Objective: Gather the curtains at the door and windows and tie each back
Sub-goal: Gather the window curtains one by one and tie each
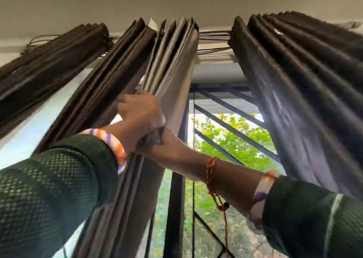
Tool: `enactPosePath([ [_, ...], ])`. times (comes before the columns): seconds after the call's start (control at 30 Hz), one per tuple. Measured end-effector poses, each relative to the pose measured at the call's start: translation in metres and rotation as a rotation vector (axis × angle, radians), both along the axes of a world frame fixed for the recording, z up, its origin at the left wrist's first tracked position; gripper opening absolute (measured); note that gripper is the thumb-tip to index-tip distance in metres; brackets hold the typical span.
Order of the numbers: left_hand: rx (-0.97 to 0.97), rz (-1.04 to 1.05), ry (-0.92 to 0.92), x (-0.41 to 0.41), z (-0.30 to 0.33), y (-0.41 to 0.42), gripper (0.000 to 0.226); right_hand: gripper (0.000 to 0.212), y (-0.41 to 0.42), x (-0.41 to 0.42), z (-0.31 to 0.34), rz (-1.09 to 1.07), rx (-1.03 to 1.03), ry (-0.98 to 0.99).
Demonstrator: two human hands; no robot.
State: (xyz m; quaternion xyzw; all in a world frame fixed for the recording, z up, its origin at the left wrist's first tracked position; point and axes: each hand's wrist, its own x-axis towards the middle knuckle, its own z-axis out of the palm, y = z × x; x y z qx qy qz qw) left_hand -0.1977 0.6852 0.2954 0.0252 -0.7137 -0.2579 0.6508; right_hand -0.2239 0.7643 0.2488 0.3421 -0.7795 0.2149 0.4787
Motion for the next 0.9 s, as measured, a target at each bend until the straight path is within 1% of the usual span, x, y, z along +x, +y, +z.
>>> enactPosePath([
  [0.03, 0.018, 0.053, 0.028, 0.002, 0.001, 0.005, 0.070, 0.035, 0.012, 0.008, 0.001, -0.045, 0.048, 0.025],
  [0.07, -0.022, 0.093, 0.055, 0.004, -0.001, 0.015, 0.072, 0.034, 0.028, 0.017, 0.004, -0.096, 0.085, 0.082],
  [0.1, -0.053, 0.119, 0.090, 0.006, 0.001, 0.026, 0.071, 0.042, 0.045, 0.026, 0.007, -0.170, 0.103, 0.143],
  [0.13, -0.098, 0.113, 0.134, 0.011, 0.002, 0.035, 0.066, 0.053, 0.061, 0.040, 0.007, -0.262, 0.111, 0.217],
  [0.17, -0.146, 0.086, 0.183, 0.018, 0.003, 0.047, 0.058, 0.059, 0.078, 0.053, 0.010, -0.386, 0.117, 0.293],
  [0.23, -0.253, -0.064, 0.250, 0.031, 0.003, 0.077, 0.046, 0.055, 0.111, 0.081, 0.016, -0.590, 0.137, 0.471],
  [0.3, -0.333, -0.209, 0.272, 0.043, 0.002, 0.109, 0.040, 0.048, 0.142, 0.107, 0.023, -0.779, 0.123, 0.610],
  [0.37, -0.363, -0.390, 0.287, 0.055, 0.000, 0.143, 0.043, 0.042, 0.173, 0.131, 0.030, -0.907, 0.060, 0.710],
  [0.43, -0.362, -0.669, 0.286, 0.068, -0.002, 0.177, 0.052, 0.040, 0.205, 0.154, 0.035, -0.950, -0.023, 0.751],
  [0.47, -0.354, -0.768, 0.307, 0.075, -0.004, 0.190, 0.057, 0.040, 0.218, 0.163, 0.037, -0.953, -0.066, 0.752],
  [0.5, -0.350, -0.828, 0.328, 0.082, -0.006, 0.203, 0.062, 0.039, 0.232, 0.173, 0.038, -0.956, -0.108, 0.742],
  [0.57, -0.349, -0.850, 0.321, 0.093, -0.006, 0.222, 0.071, 0.038, 0.258, 0.188, 0.039, -0.988, -0.182, 0.653],
  [0.63, -0.369, -0.767, 0.283, 0.098, -0.002, 0.236, 0.073, 0.036, 0.277, 0.197, 0.038, -1.033, -0.238, 0.516],
  [0.67, -0.380, -0.708, 0.261, 0.100, 0.001, 0.242, 0.066, 0.034, 0.285, 0.201, 0.036, -1.020, -0.259, 0.431],
  [0.7, -0.375, -0.663, 0.242, 0.102, 0.002, 0.247, 0.055, 0.030, 0.292, 0.202, 0.034, -0.968, -0.273, 0.334],
  [0.73, -0.352, -0.657, 0.209, 0.104, 0.004, 0.252, 0.049, 0.031, 0.295, 0.202, 0.030, -0.882, -0.289, 0.214],
  [0.77, -0.320, -0.680, 0.174, 0.107, 0.004, 0.257, 0.052, 0.031, 0.298, 0.201, 0.026, -0.786, -0.300, 0.098],
  [0.8, -0.292, -0.719, 0.130, 0.109, 0.002, 0.260, 0.059, 0.027, 0.299, 0.196, 0.022, -0.713, -0.295, 0.009],
  [0.83, -0.270, -0.765, 0.100, 0.111, -0.001, 0.264, 0.067, 0.021, 0.299, 0.192, 0.019, -0.661, -0.273, -0.042],
  [0.87, -0.250, -0.814, 0.074, 0.113, -0.004, 0.267, 0.071, 0.023, 0.296, 0.188, 0.016, -0.626, -0.236, -0.054],
  [0.9, -0.231, -0.855, 0.059, 0.114, -0.005, 0.269, 0.073, 0.030, 0.291, 0.184, 0.013, -0.588, -0.206, -0.045],
])
